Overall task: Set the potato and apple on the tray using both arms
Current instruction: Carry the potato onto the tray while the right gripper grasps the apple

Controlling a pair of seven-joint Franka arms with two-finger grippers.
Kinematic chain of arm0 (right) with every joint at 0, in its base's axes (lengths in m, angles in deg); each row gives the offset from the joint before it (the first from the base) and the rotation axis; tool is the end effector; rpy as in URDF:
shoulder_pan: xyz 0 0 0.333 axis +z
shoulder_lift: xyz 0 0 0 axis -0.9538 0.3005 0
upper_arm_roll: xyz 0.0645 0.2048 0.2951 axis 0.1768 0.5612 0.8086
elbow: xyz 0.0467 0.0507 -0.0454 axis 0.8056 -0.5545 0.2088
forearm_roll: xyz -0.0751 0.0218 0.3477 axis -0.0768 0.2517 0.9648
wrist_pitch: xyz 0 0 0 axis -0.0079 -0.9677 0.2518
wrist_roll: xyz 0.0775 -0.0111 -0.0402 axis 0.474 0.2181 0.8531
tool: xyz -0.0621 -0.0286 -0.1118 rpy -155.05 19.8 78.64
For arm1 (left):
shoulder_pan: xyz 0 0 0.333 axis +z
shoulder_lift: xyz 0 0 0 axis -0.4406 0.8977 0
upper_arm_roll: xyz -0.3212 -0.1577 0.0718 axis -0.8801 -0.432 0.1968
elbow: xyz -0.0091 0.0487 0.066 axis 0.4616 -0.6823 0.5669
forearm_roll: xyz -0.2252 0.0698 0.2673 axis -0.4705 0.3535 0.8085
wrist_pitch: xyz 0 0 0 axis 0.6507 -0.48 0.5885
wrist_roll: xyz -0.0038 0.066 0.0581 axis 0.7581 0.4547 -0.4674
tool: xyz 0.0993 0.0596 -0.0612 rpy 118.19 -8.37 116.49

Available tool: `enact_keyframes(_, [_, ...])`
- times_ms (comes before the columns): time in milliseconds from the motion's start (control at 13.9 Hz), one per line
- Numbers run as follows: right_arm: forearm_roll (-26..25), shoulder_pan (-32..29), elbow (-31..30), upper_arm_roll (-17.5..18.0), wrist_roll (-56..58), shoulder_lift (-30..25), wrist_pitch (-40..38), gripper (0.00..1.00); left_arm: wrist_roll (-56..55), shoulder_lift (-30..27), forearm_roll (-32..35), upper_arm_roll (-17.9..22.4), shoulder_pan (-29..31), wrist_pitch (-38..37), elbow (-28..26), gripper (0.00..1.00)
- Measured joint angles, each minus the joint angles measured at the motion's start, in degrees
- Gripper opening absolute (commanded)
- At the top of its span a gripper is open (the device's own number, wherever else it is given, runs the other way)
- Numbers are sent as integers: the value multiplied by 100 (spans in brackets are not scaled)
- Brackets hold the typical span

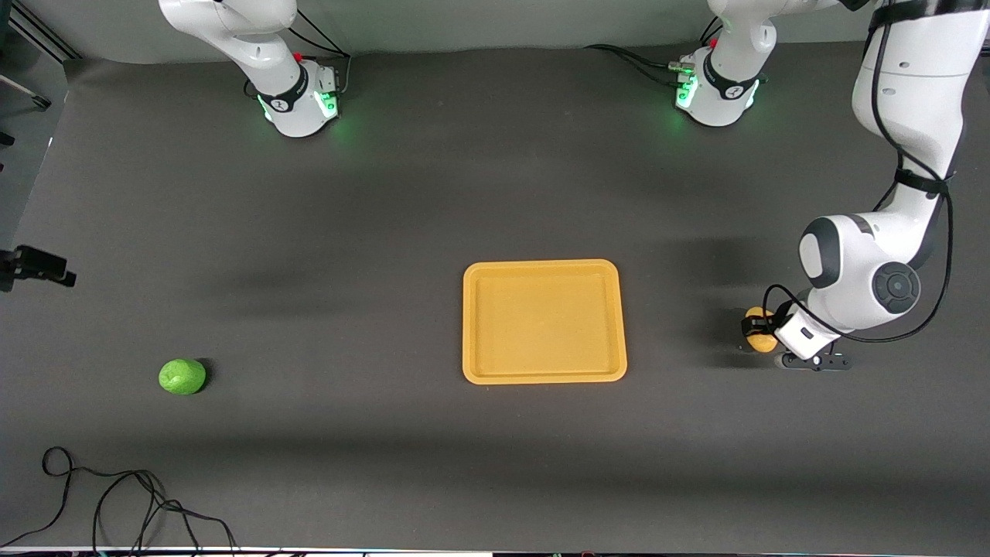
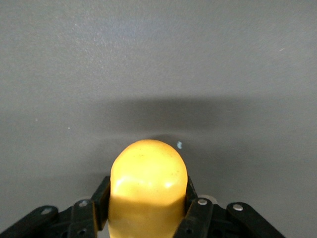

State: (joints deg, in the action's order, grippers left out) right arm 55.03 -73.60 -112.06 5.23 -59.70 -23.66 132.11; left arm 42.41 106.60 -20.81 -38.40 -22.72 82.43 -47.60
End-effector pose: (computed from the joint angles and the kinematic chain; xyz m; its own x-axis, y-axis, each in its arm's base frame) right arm 0.5802 -0.1541 0.5678 0.9992 0.0394 -0.0110 0.0398 -0.9982 0.0446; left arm 0.6080 0.0037 0.2654 0.9985 0.0101 -0.0547 0.0145 -0.9965 0.0823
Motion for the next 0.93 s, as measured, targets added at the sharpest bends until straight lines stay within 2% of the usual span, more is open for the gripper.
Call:
enact_keyframes(144, [20, -85, 419, -2, 29, 333, -2, 100, -792, -340, -1, -62, -369, -271, 109, 3])
enact_keyframes(287, [91, -144, 688, -2, 139, 560, -8, 100, -1854, -559, -2, -102, -1095, -333, 212, 3])
enact_keyframes(575, [245, -151, 779, 4, 176, 710, -56, 100, -3409, -372, -2, -119, -2562, -331, 605, 3])
enact_keyframes(790, [362, -139, 750, 18, 198, 905, -51, 100, -3566, -13, 179, -96, -2895, -307, 675, 4])
enact_keyframes(934, [545, -145, 697, 19, 205, 1171, 132, 100, -3567, 250, 350, -45, -2885, -232, 684, 9])
